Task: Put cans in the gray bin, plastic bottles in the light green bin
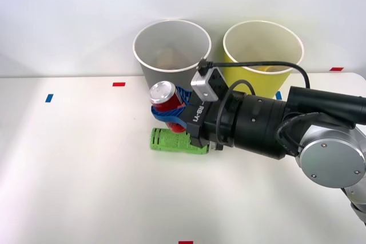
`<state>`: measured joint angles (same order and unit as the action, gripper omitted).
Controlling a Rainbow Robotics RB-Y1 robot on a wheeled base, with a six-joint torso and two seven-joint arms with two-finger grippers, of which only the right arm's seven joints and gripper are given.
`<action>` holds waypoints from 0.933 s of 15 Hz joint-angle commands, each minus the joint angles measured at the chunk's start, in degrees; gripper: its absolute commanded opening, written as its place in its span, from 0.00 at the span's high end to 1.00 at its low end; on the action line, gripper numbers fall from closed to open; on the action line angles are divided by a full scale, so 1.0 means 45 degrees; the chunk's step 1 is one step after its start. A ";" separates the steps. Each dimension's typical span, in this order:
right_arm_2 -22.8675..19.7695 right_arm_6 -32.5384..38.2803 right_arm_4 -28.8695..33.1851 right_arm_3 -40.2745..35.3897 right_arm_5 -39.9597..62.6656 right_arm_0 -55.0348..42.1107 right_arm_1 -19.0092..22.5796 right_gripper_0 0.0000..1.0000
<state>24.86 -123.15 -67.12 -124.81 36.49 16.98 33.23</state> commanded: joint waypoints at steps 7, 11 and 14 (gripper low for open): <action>-0.0758 0.4026 0.2454 0.2032 -0.1566 0.2008 -0.1193 1.00; -0.1344 0.3909 0.2688 0.3946 -0.1742 0.3102 -0.2521 1.00; -0.1617 0.3870 0.3528 0.5254 -0.1742 0.4000 -0.3302 1.00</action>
<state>17.93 -105.75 -53.37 -103.01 28.64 33.50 19.62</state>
